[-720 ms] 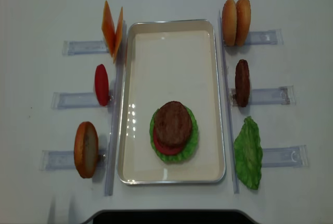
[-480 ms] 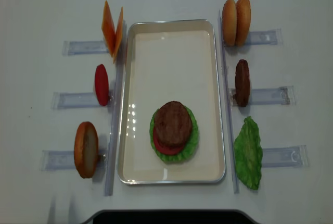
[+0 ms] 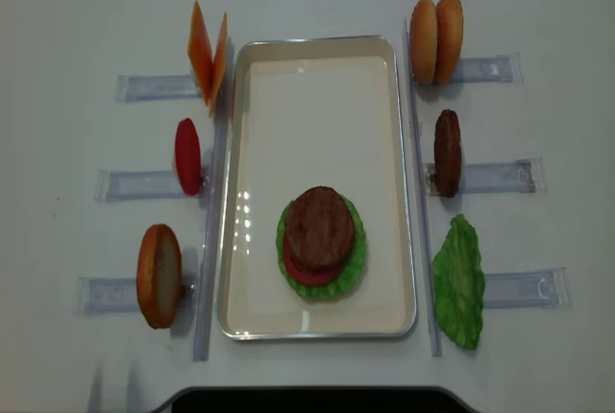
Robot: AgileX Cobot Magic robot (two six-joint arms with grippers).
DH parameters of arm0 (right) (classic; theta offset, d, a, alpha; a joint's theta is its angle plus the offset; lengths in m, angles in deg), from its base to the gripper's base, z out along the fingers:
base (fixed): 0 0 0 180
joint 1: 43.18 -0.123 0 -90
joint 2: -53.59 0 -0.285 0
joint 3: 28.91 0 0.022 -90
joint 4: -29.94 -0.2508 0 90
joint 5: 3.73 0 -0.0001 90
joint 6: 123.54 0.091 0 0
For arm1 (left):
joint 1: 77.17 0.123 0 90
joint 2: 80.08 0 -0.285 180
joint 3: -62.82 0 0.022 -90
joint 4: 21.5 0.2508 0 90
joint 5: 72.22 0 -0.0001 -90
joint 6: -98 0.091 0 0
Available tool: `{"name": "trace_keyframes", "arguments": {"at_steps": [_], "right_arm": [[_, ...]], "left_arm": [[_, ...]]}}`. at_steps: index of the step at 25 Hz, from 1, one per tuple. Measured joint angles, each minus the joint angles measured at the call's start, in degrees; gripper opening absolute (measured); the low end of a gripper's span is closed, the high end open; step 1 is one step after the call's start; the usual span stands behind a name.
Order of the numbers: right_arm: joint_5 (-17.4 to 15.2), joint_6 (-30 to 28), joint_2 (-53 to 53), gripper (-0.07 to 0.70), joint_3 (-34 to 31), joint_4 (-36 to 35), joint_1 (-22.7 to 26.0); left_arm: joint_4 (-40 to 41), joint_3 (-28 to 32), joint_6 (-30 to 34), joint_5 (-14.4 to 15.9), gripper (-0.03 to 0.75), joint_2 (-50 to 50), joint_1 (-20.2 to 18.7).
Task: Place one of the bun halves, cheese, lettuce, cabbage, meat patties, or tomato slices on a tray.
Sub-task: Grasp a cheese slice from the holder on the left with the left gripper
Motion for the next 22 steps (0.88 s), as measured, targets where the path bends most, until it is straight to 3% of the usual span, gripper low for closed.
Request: {"name": "trace_keyframes", "arguments": {"at_steps": [22], "right_arm": [[0.00, 0.01, 0.00, 0.285, 0.00, 0.00, 0.00]], "left_arm": [[-0.02, 0.00, 1.46, 0.00, 0.380, 0.00, 0.00]]}}
